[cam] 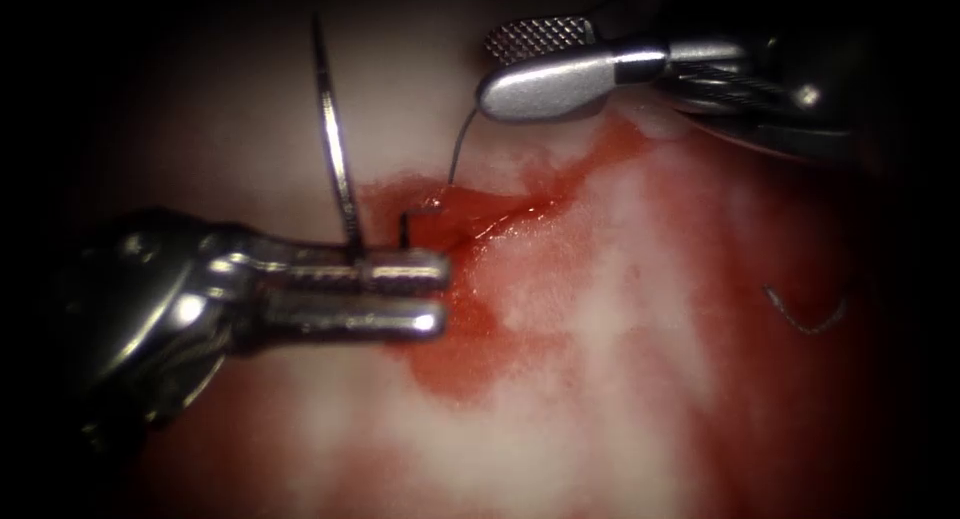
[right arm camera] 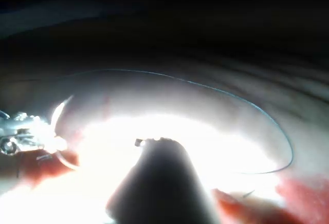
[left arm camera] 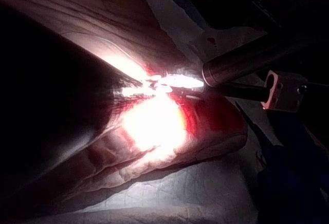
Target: Wound Closure
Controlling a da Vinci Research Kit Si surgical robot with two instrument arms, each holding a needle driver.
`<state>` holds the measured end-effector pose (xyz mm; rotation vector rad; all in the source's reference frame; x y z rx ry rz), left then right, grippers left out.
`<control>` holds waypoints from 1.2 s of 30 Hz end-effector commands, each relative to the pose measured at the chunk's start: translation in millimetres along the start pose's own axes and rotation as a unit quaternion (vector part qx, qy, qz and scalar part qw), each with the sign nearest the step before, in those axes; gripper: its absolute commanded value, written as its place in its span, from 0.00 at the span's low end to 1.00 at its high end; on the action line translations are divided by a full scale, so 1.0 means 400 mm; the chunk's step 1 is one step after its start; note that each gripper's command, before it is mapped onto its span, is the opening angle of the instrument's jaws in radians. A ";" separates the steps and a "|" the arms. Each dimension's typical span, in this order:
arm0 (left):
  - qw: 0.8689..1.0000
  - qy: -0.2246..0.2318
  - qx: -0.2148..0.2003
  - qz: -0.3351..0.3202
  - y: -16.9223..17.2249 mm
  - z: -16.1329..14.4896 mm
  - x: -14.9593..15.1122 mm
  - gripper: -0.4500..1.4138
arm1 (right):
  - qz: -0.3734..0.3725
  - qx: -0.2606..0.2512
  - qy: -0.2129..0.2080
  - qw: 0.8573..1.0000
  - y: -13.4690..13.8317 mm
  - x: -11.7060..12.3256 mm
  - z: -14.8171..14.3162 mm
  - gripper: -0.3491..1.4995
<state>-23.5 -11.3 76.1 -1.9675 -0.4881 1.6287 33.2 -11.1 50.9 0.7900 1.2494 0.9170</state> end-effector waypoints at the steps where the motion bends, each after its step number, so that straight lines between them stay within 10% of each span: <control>1: 1.000 0.008 0.000 -0.001 -0.0014 0.0018 0.0024 0.00 | -0.003 0.001 0.003 1.000 -0.0005 0.0031 0.0025 0.72; 16: 0.999 0.031 0.001 0.009 0.0007 0.0013 0.0137 0.00 | -0.005 -0.001 0.004 1.000 0.0000 0.0024 0.0032 0.70; 17: 0.999 0.031 0.000 0.011 0.0008 0.0013 0.0140 0.00 | -0.005 -0.001 0.004 1.000 0.0000 0.0024 0.0032 0.64; 20: 0.999 0.031 -0.001 0.013 0.0011 0.0012 0.0145 0.00 | -0.017 -0.004 0.005 1.000 0.0006 0.0028 0.0037 0.00; 27: 0.999 0.031 -0.002 0.018 0.0010 0.0011 0.0148 0.00 | -0.071 0.018 -0.029 0.997 0.0032 -0.0013 0.0096 0.00; 32: 0.999 0.031 -0.002 0.020 0.0009 0.0008 0.0152 0.00 | -0.113 -0.004 -0.128 0.985 0.0058 -0.0062 0.0147 0.00; 36: 0.999 0.032 -0.003 0.028 0.0006 0.0005 0.0152 0.00 | -0.214 0.110 -0.188 0.952 0.0073 -0.0085 0.0158 0.00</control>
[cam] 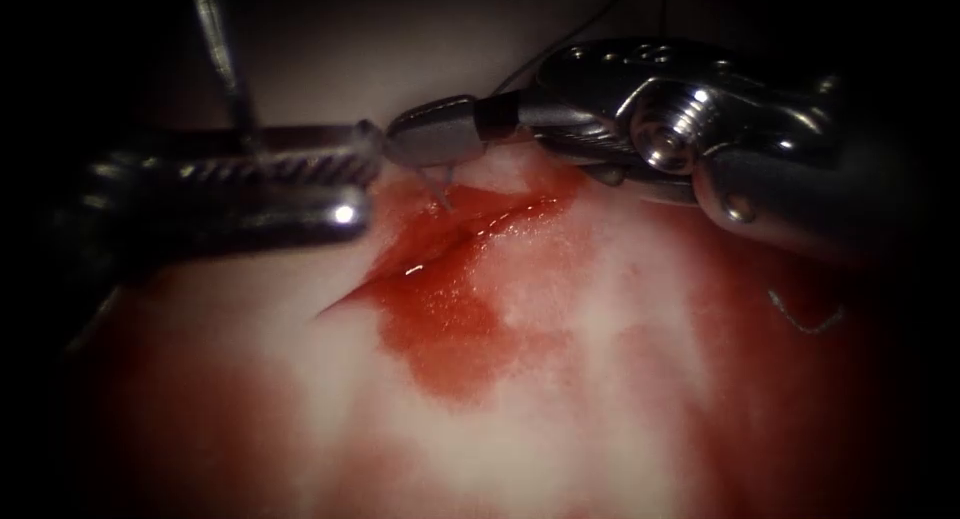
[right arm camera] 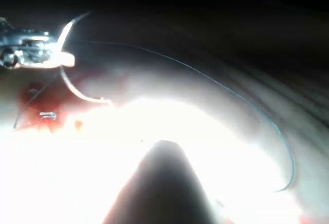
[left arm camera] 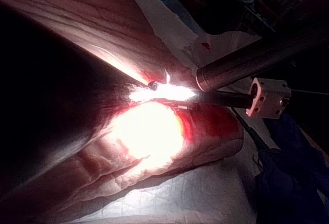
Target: Wound Closure
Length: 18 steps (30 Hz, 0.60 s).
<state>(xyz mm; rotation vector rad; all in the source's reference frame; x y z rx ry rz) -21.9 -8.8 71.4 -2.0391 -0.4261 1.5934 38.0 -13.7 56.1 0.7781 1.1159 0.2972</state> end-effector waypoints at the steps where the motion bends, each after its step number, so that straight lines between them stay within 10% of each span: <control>1: 1.000 0.002 -0.001 0.008 -0.0019 0.0016 0.0013 0.00 | -0.028 0.025 -0.001 0.999 0.0016 0.0020 0.0010 0.00; 18: 0.992 0.001 0.079 0.100 -0.0117 -0.0080 -0.0033 0.00 | 0.010 0.162 -0.040 0.986 -0.0055 -0.0018 0.0038 0.00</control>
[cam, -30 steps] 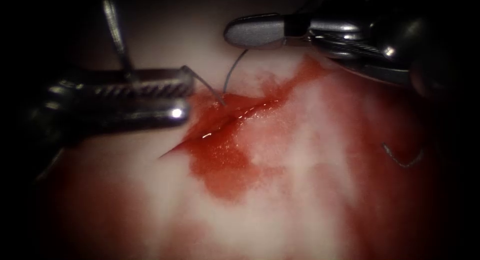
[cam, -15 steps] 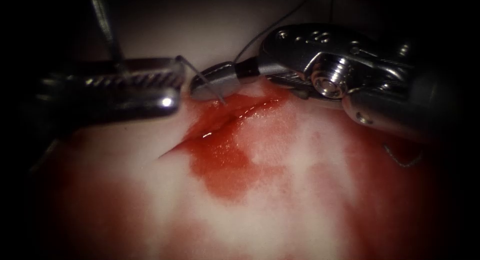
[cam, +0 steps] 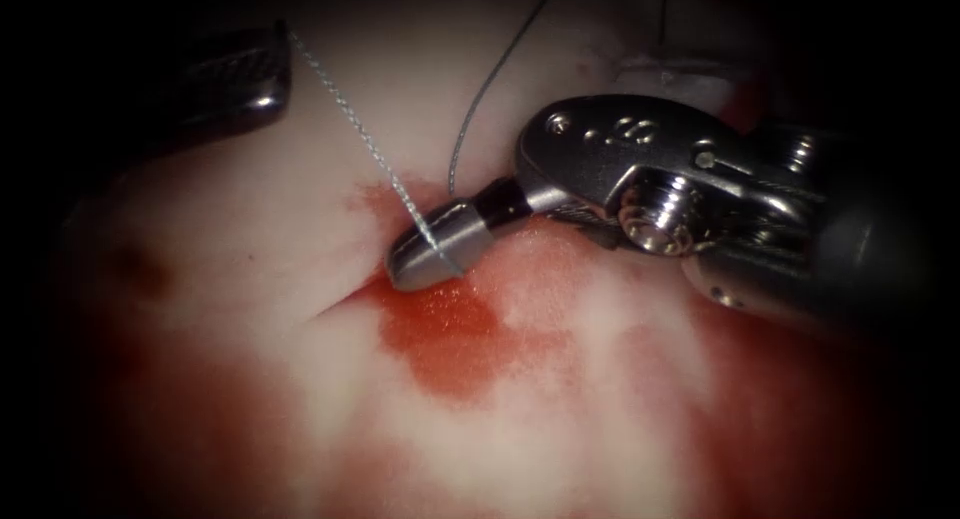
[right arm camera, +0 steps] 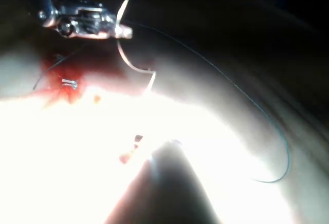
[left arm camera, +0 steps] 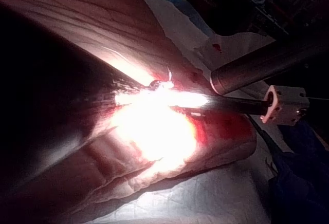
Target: Wound Closure
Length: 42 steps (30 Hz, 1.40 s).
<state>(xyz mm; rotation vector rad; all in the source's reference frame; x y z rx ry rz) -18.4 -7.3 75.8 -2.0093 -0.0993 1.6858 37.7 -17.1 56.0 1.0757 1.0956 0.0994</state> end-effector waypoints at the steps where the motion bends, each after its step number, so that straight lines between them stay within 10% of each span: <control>1: 1.000 0.001 0.019 0.016 -0.0031 0.0008 -0.0008 0.00 | 0.025 0.013 -0.007 1.000 0.0002 0.0023 0.0015 0.00; 31: 0.980 -0.105 0.110 0.131 -0.0184 -0.0161 -0.0092 0.00 | 0.197 0.075 -0.087 0.974 -0.0136 -0.0056 -0.0029 0.00; 42: 0.954 -0.184 0.100 0.215 -0.0199 -0.0179 -0.0089 0.00 | 0.312 0.046 -0.154 0.936 -0.0220 -0.0137 -0.0098 0.00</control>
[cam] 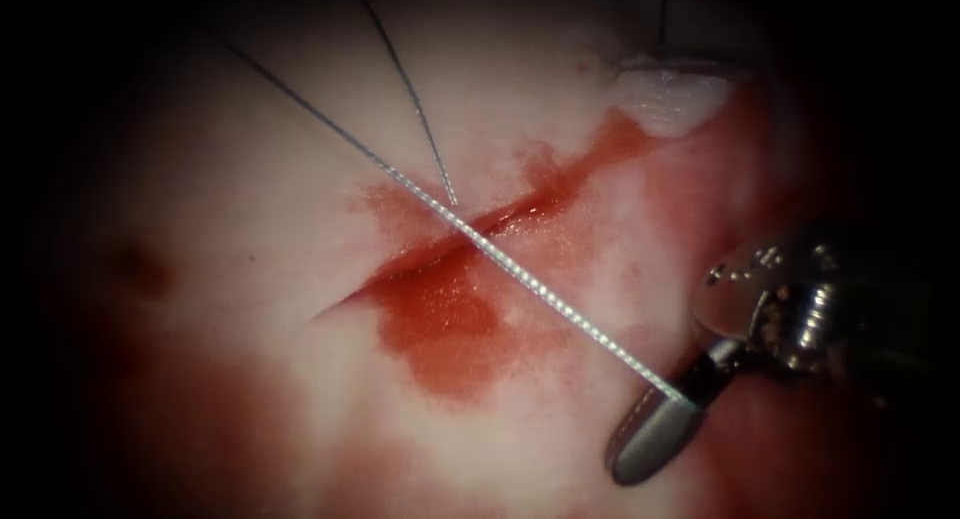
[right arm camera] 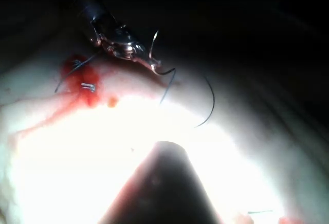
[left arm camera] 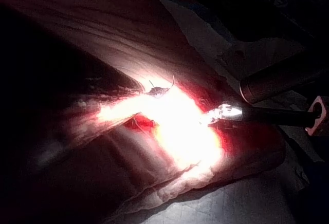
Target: Wound Closure
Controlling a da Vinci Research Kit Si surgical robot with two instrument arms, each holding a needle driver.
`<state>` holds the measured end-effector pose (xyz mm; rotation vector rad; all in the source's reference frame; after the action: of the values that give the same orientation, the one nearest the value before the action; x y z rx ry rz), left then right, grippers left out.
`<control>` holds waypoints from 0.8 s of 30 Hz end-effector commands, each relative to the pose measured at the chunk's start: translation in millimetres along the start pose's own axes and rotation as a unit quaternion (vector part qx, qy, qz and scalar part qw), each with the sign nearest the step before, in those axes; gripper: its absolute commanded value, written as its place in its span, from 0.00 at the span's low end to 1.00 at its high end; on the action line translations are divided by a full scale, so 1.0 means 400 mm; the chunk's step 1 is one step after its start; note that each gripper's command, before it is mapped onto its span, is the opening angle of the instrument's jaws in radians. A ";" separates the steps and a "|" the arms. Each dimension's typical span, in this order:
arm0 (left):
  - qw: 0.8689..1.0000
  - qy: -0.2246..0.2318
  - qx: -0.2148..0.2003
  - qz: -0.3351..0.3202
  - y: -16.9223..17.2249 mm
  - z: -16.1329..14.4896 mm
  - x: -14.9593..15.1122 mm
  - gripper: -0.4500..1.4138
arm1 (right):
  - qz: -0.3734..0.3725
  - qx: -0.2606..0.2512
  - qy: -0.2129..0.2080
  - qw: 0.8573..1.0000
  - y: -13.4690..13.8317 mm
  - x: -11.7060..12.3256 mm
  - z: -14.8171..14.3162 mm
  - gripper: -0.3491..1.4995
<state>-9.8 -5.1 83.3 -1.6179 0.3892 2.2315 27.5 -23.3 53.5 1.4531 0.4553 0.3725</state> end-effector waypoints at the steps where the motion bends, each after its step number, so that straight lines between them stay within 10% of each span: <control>1: 1.000 0.003 0.001 0.001 -0.0016 0.0020 0.0010 0.00 | -0.001 -0.006 -0.001 1.000 -0.0009 0.0032 -0.0017 0.00; 24: 0.992 -0.072 0.018 0.105 -0.0094 -0.0041 0.0039 0.00 | 0.206 -0.094 -0.082 0.971 -0.0119 -0.0170 -0.0128 0.00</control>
<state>-6.6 -3.2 81.4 -1.4380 0.5754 2.4668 17.9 -23.6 49.3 1.3769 -0.0295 0.6028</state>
